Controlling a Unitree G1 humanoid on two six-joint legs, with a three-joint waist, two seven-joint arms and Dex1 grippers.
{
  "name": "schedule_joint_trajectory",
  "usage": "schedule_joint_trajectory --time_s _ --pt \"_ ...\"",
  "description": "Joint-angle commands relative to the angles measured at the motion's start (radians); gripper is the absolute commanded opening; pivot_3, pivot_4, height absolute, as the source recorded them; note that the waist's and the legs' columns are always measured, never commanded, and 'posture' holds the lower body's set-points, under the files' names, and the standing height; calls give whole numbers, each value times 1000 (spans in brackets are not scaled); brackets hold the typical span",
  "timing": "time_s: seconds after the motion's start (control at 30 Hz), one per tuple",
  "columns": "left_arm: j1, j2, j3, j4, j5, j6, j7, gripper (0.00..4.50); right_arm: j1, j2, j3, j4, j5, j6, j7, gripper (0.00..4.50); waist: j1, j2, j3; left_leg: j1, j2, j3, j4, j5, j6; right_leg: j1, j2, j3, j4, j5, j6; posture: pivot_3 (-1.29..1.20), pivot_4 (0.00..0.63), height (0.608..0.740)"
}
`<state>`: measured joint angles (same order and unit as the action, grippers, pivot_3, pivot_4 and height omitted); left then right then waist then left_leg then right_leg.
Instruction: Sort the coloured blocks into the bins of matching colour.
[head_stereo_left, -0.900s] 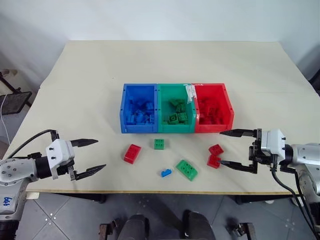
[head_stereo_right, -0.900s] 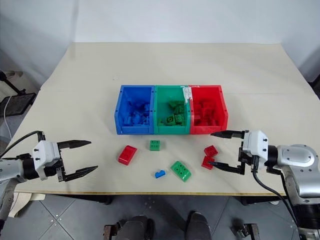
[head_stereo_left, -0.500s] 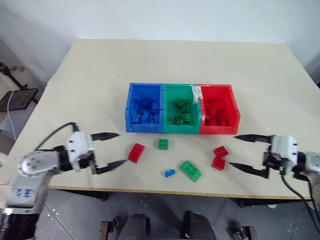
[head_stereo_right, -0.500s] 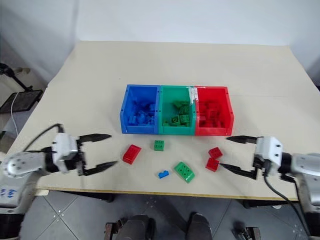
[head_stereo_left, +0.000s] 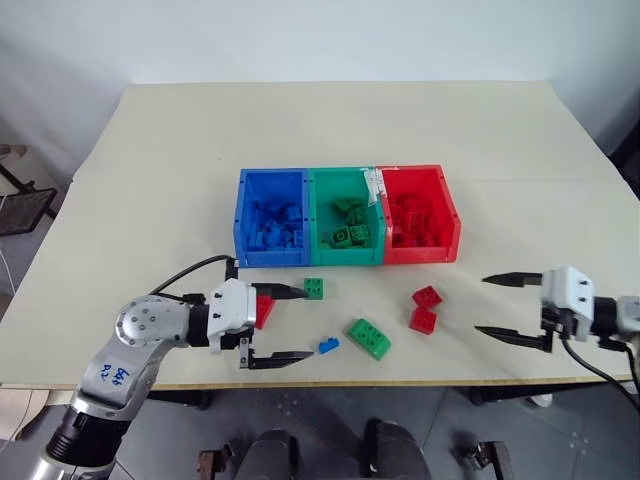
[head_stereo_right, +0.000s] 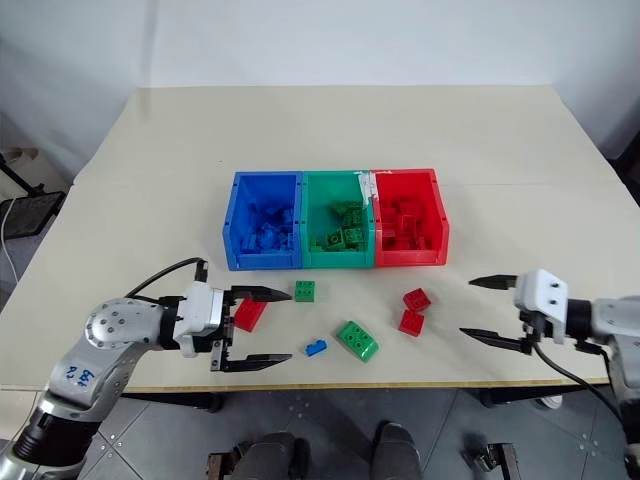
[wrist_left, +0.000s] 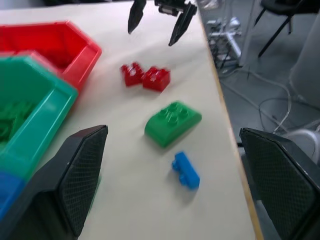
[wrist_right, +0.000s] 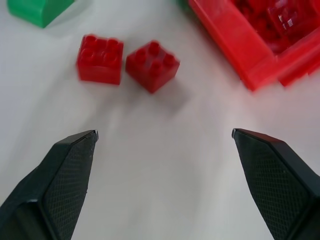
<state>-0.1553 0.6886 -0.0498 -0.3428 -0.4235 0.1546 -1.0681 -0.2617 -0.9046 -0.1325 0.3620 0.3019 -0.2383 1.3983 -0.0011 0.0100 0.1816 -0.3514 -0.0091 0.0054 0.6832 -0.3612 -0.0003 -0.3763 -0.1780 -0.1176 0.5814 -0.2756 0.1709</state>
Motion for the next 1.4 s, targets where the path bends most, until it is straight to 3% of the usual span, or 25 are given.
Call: schedule_joint_trajectory --time_s 0.03,0.23,0.43,0.57,0.8,0.93,1.2,1.3,1.4 --pt "7 14 29 -8 1 -27 -7 4488 -66 26 65 83 -45 -35 39 4500 8 0 0 -1 0 0 0 0 0 0 0 0 -1 0 0 0 150 740" --pt "29 21 38 3 29 -65 -5 4488 -195 89 160 241 -109 -118 83 4500 17 0 0 -2 -1 0 1 0 0 0 0 0 -4 0 0 0 150 740" --pt "91 26 81 -36 13 -64 15 4488 -303 164 211 343 -135 -184 115 4500 -5 0 0 -1 4 0 1 -1 -2 0 5 0 -4 1 -1 0 150 740" --pt "96 30 77 -34 14 -67 6 4500 -332 199 228 358 -127 -204 144 3659 -11 0 0 0 7 0 1 -2 -4 0 8 0 -4 1 -2 0 150 740" --pt "91 30 81 -31 12 -66 0 4500 -323 210 238 337 -116 -199 161 1435 -11 0 0 0 7 0 1 -2 -4 0 8 0 -4 1 -2 0 150 740" --pt "92 27 79 -35 10 -66 0 4500 -279 189 216 259 -92 -157 136 1444 -7 0 0 0 7 0 1 -2 -4 0 8 0 -4 1 -2 0 150 740" --pt "63 -40 154 -31 -62 -36 91 4500 -204 157 57 -82 106 184 -17 1444 3 2 1 -1 7 0 2 -3 -4 0 8 1 -3 1 -2 0 150 740" --pt "41 -68 208 -16 -86 -18 157 4500 -242 153 11 -140 127 280 -113 1444 3 2 1 -1 7 0 2 -3 -4 0 8 1 -3 1 -2 0 150 740" --pt "44 -72 241 -12 -83 -6 196 4500 -367 179 1 -74 71 357 -282 1444 -3 3 1 -1 7 0 2 -3 -4 -1 8 1 -3 1 -2 0 150 740"
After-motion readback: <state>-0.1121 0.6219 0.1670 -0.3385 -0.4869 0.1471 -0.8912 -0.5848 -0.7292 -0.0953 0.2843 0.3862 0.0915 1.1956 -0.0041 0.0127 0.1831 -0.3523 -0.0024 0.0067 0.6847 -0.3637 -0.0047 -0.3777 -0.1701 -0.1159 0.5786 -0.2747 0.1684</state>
